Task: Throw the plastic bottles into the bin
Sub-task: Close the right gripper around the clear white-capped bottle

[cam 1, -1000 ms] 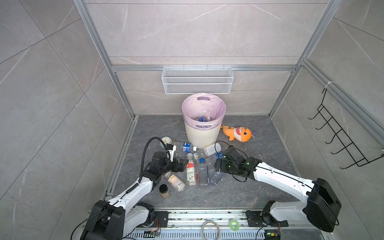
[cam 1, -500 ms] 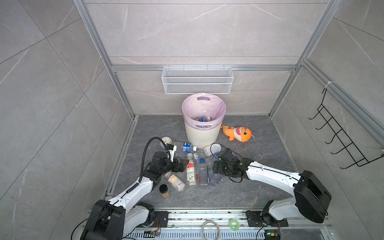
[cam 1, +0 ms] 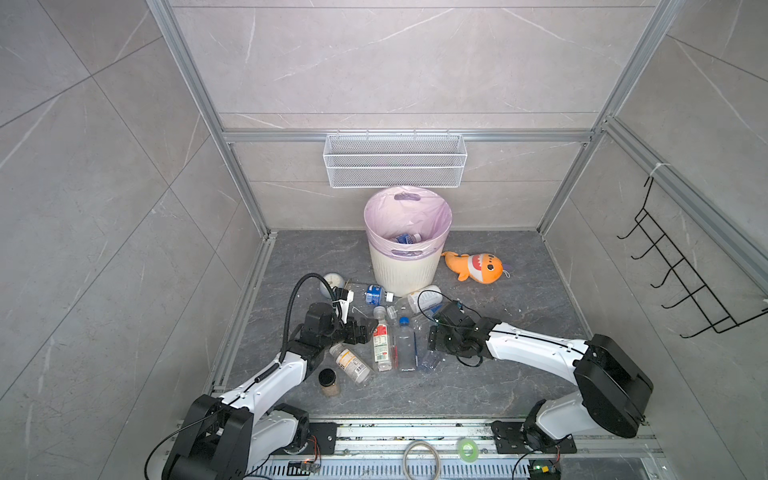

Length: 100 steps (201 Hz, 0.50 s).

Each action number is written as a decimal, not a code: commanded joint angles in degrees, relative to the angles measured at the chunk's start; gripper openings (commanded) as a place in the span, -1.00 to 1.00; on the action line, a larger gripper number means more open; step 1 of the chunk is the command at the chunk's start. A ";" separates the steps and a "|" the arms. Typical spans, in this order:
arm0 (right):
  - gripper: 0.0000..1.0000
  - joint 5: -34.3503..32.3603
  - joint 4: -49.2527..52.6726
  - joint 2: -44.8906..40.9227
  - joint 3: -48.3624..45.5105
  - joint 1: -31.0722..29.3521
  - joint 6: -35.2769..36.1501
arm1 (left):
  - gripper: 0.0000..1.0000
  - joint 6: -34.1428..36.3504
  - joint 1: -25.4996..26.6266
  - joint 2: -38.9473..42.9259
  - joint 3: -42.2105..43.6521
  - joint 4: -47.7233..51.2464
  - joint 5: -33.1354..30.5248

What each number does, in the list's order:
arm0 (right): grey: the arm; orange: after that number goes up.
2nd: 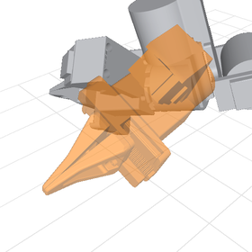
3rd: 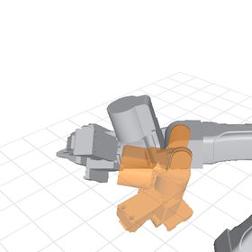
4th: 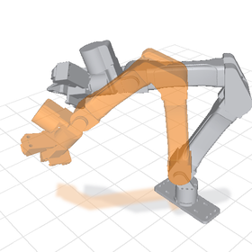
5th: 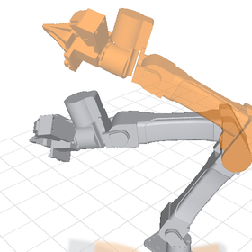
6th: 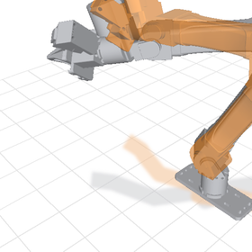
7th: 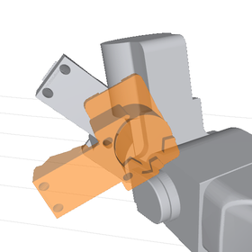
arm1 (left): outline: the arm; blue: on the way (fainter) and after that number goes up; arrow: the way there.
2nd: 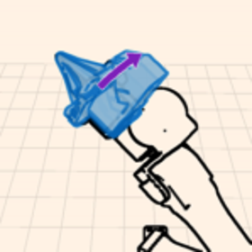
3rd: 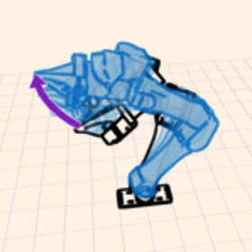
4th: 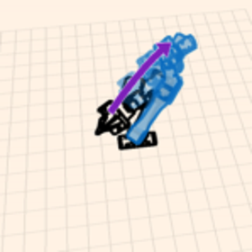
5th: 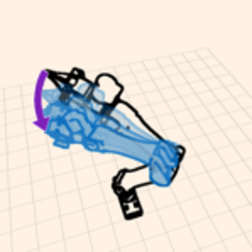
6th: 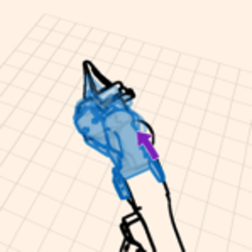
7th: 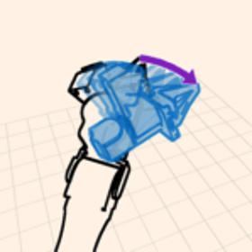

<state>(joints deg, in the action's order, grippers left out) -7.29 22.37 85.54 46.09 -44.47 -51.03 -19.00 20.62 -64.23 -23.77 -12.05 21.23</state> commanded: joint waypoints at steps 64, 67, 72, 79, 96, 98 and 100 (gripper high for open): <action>0.53 -5.87 4.67 -1.10 -1.50 -0.36 0.78 | 0.94 1.16 0.13 -0.12 -1.89 -2.10 0.61; 0.53 -5.96 4.88 -1.15 -1.38 -0.36 0.90 | 0.94 1.10 0.17 0.01 -1.82 -2.05 0.46; 0.53 -6.07 5.17 -1.25 -1.33 -0.36 1.07 | 0.94 1.08 0.11 0.27 -1.81 -1.95 0.16; 0.53 -6.23 5.71 -1.16 -1.19 -0.25 1.23 | 0.94 1.10 0.18 0.66 -1.63 -1.92 -0.34; 0.53 -6.51 6.11 -1.33 -1.42 -0.27 1.50 | 0.94 0.99 0.13 2.11 -1.04 -1.94 -1.49; 0.53 -6.58 6.15 -1.34 -1.45 -0.27 1.53 | 0.94 0.99 0.19 2.27 -0.96 -1.92 -1.64; 0.54 -6.57 6.16 -1.34 -1.53 -0.27 1.54 | 0.94 0.99 0.14 2.44 -0.89 -1.92 -1.81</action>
<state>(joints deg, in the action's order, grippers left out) -11.44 25.52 85.71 45.41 -44.47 -50.57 -19.00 20.62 -64.03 -23.77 -12.03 21.04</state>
